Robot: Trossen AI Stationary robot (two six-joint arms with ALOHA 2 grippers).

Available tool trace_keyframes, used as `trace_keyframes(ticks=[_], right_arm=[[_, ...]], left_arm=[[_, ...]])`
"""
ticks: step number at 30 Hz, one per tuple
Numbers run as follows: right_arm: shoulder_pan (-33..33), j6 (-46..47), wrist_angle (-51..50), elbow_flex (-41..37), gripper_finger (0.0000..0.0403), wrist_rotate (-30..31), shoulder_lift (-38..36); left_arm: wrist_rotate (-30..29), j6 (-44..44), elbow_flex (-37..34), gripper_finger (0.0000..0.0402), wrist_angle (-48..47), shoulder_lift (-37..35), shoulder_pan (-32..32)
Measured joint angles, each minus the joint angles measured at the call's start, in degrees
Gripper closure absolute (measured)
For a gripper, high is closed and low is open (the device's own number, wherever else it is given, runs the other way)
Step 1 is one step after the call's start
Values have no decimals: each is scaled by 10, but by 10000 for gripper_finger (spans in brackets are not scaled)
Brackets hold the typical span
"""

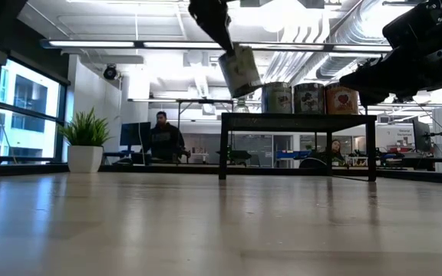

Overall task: Pick & Place candle stick holders
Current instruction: Put the green scented candle on the shelf aligned with the green scented candle

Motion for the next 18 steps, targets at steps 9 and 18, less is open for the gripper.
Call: trace_keyframes(ticks=[9,18], right_arm=[[0,0,0,0,403,0,0],[0,0,0,0,403,0,0]], left_arm=[[11,26,-1,401,12,31,33],[0,40,-1,401,27,51,36]])
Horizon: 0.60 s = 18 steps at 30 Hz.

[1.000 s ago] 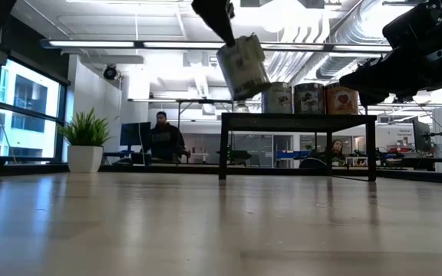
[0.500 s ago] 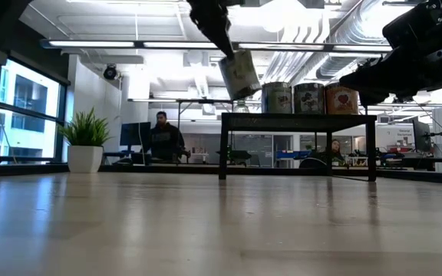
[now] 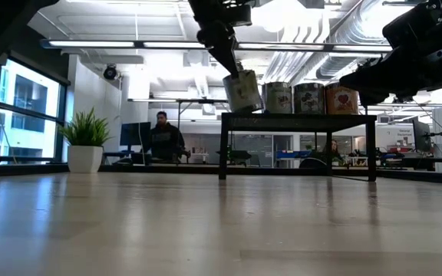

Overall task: Pick & Place candle stick holders
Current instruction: Put the green scented candle on the shelf aligned with the green scented candle

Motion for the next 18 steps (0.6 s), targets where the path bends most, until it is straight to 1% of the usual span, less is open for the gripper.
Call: trace_keyframes(ticks=[18], right_arm=[[0,0,0,0,403,0,0]], left_arm=[[-8,-1,0,400,16,11,9]])
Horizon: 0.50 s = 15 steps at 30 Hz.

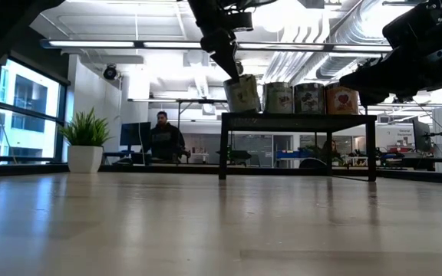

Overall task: Pick & Place candle stick holders
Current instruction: Put the green scented candle on the shelf aligned with the green scented candle

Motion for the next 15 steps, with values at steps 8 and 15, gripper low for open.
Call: trace_keyframes(ticks=[8,15], right_arm=[[0,0,0,0,403,0,0],[0,0,0,0,403,0,0]], left_arm=[[-17,-1,0,385,7,0,-2],[-24,-2,0,383,24,0,-2]])
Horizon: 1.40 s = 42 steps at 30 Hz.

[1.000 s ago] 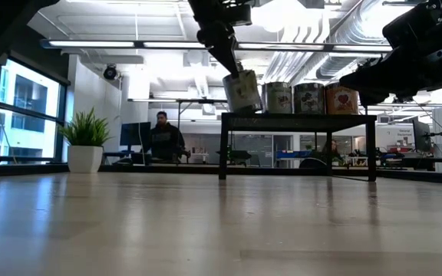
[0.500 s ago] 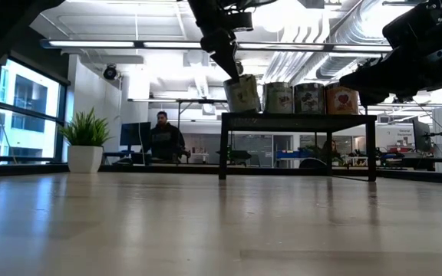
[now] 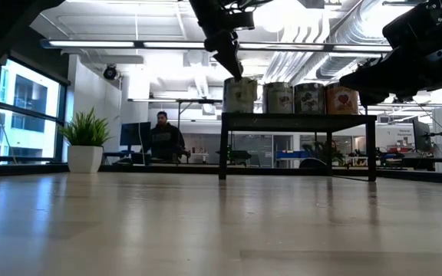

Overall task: Pick & Place candle stick holders
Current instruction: Put the green scented candle on the shelf aligned with the green scented candle

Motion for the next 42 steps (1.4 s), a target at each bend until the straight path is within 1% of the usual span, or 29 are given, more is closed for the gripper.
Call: trace_keyframes(ticks=[8,15,18,20,22,26,30,33,36,39,42], right_arm=[[0,0,0,0,403,0,0],[0,0,0,0,403,0,0],[0,0,0,0,403,0,0],[0,0,0,0,403,0,0],[0,0,0,0,403,0,0],[0,1,0,0,403,0,0],[0,11,0,0,403,-4,0],[0,17,0,0,403,-9,0],[7,17,0,0,403,-5,0],[17,13,0,0,403,5,0],[23,12,0,0,403,19,0]], left_arm=[[0,0,0,382,8,0,0],[0,-4,0,382,43,0,0],[-14,-4,0,382,44,-1,-1],[-31,-12,-1,385,43,-7,-5],[-36,-30,-1,393,39,-21,-9],[-16,-92,-3,399,-18,-39,-12],[-32,-123,-62,401,-30,-42,-12],[-41,-139,-115,401,-2,-49,-11],[-44,-144,-154,401,38,-50,-9],[-52,-145,-170,401,78,-51,-7],[-65,-151,-175,401,92,-53,1]])
